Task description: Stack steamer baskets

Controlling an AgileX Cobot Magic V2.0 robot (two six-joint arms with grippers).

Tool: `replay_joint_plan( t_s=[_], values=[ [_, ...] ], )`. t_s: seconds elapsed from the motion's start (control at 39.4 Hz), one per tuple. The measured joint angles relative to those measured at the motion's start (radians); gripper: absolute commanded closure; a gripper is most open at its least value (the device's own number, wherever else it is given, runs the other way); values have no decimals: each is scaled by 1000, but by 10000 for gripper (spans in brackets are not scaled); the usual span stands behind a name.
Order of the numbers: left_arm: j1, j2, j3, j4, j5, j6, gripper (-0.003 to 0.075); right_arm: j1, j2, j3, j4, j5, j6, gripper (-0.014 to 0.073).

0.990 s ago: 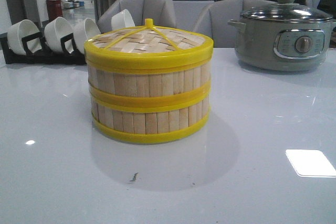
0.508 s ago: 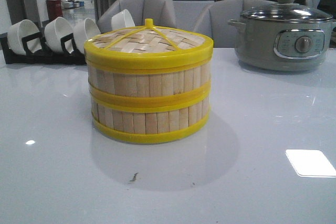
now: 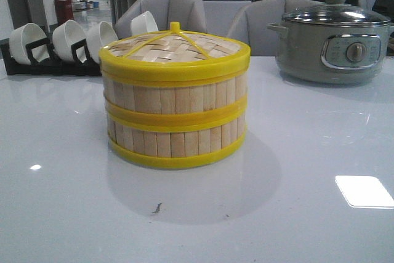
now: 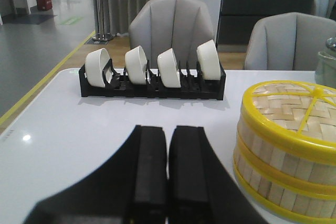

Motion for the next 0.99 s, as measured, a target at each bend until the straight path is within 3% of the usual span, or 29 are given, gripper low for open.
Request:
replay_joint_plan(
  t_s=[0.41,0.69,0.99],
  values=[
    [21,-116,331,-23,-262,0,634,0,0,0,0,2,0,546],
    [59,-232,335,-18,-231,0,634,0,0,0,0,2,0,546],
    [70,-237,335,18,-193,0,634,0,0,0,0,8,0,546]
  ],
)
